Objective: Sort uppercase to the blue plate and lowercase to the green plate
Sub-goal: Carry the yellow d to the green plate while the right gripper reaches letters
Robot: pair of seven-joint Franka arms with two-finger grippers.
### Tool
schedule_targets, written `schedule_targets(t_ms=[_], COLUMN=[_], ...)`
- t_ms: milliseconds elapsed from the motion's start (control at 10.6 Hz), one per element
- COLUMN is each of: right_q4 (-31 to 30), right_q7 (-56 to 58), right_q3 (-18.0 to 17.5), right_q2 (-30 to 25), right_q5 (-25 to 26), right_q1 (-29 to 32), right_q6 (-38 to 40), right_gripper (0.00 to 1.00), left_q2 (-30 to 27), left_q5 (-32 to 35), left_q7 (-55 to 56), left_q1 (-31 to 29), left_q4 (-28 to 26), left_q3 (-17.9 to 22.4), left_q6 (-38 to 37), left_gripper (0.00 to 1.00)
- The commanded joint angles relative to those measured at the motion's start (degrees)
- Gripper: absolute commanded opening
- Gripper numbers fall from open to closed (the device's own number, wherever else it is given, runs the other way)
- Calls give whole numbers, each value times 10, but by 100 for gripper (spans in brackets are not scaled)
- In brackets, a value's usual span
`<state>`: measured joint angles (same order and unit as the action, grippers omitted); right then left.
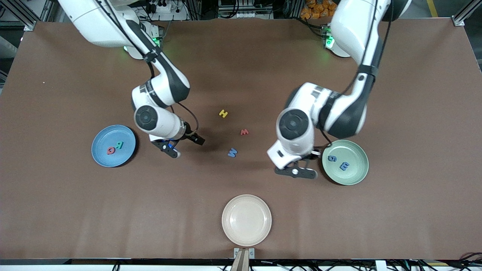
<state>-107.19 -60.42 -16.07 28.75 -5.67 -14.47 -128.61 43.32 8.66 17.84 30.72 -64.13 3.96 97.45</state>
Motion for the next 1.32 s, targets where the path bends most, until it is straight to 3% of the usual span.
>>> schedule_targets(t_ms=[0,188,377,565,659,847,942,1224], right_q4=[1,0,-11,-46,-49,-49,-50,-69], right_q7=[-123,-204,-225,-252,-258,-292,-299,-299], right_q3=[0,-5,-14,-21,-25,-28,-28,-28], right_q2=[14,27,26,25,25,26,27,30], right_q5=[66,90,91,92,93,95,101,107], right_q1=[-42,-69,-82,-93,-95,-108,-113,-115], right_q6=[-5,-5,-9,-64,-68,-73,-74,-105], right_gripper=[100,100,100,100,100,100,100,100], left_q2=[-13,-12,-10,-3,-1,5,4,-8], left_q5=[-10,-14,-25,-38,-40,-40,-40,-38], left_q7=[-67,-85,-97,-105,-104,-92,-91,-60], left_q1=[-60,-112,-198,-261,-262,-254,-254,-228], left_q4=[-47,-81,-120,-146,-152,-151,-151,-149], left_q3=[-10,-20,-63,-110,-111,-110,-110,-112], left_q6=[-5,-3,14,46,56,58,62,56], left_gripper=[0,0,0,0,11,82,100,100])
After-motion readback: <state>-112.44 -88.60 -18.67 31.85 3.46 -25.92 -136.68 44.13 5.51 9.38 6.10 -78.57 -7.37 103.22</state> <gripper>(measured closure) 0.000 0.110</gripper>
